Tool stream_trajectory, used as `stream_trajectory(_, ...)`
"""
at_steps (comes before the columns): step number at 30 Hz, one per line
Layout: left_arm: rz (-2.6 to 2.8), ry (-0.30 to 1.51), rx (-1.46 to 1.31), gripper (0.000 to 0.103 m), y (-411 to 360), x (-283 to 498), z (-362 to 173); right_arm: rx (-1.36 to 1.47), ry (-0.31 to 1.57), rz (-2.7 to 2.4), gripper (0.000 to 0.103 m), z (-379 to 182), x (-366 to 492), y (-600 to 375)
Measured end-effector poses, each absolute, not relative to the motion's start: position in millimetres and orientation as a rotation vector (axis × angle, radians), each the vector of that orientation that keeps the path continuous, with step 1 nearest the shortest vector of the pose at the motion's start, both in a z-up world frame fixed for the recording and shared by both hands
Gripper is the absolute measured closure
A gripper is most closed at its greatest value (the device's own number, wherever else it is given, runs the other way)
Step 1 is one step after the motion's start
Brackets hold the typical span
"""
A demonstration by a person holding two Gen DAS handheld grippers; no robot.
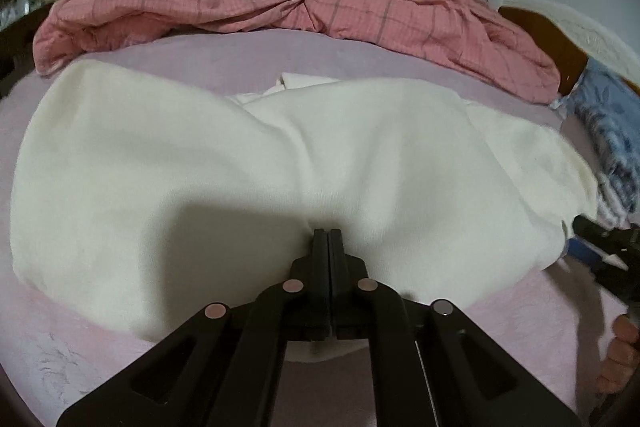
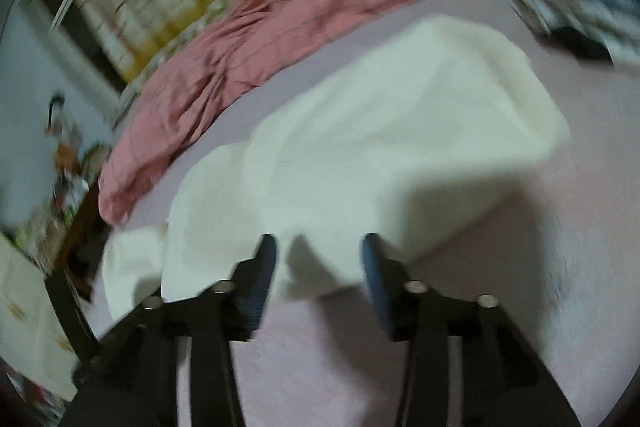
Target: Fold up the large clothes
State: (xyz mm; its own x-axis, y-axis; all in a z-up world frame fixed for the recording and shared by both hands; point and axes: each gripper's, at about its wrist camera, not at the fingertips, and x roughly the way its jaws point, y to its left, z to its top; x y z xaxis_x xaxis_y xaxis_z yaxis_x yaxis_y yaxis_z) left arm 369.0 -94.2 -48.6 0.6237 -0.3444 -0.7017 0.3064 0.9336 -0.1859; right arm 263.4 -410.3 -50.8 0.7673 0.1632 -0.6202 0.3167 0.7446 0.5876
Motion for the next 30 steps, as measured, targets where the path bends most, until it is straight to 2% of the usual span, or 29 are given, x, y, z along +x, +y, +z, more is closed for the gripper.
stream_trajectory(4, -0.400, 0.786, -0.114, 0.099, -83, 365, -46, 0.803, 0.619, -0.323, 0.051, -53, 251, -450)
stream_trajectory(6, -0.398, 0.754, -0.109, 0.100, -82, 360, -42, 0.854, 0.622, -0.424, 0.033, -64, 248, -471)
stream_trajectory(10, -0.400, 0.677, -0.075, 0.100, -86, 349, -26, 0.896, 0.627, -0.322, 0.029, -64, 261, -490)
stream_trajectory(12, -0.388, 0.583, -0.036, 0.100, -89, 337, -10, 0.921, 0.633, -0.271, 0.027, -70, 273, -497)
stream_trajectory(14, -0.371, 0.511, 0.000, 0.094, -92, 327, 3, 0.929, 0.614, -0.285, 0.028, -70, 278, -500)
stream_trajectory(16, -0.371, 0.501, 0.002, 0.091, -93, 324, 13, 0.889, 0.628, -0.336, 0.047, -70, 282, -496)
stream_trajectory(17, -0.372, 0.509, -0.004, 0.091, -95, 325, 17, 0.862, 0.626, -0.366, 0.062, -70, 285, -494)
stream_trajectory(18, -0.380, 0.509, -0.011, 0.091, -96, 326, 21, 0.861, 0.612, -0.372, 0.068, -71, 285, -492)
stream_trajectory(24, -0.412, 0.466, -0.040, 0.086, -97, 313, 40, 0.710, 0.559, -0.385, 0.086, -47, 285, -479)
stream_trajectory(30, -0.399, 0.463, -0.075, 0.086, -73, 305, 54, 0.641, 0.463, -0.314, 0.090, -19, 268, -467)
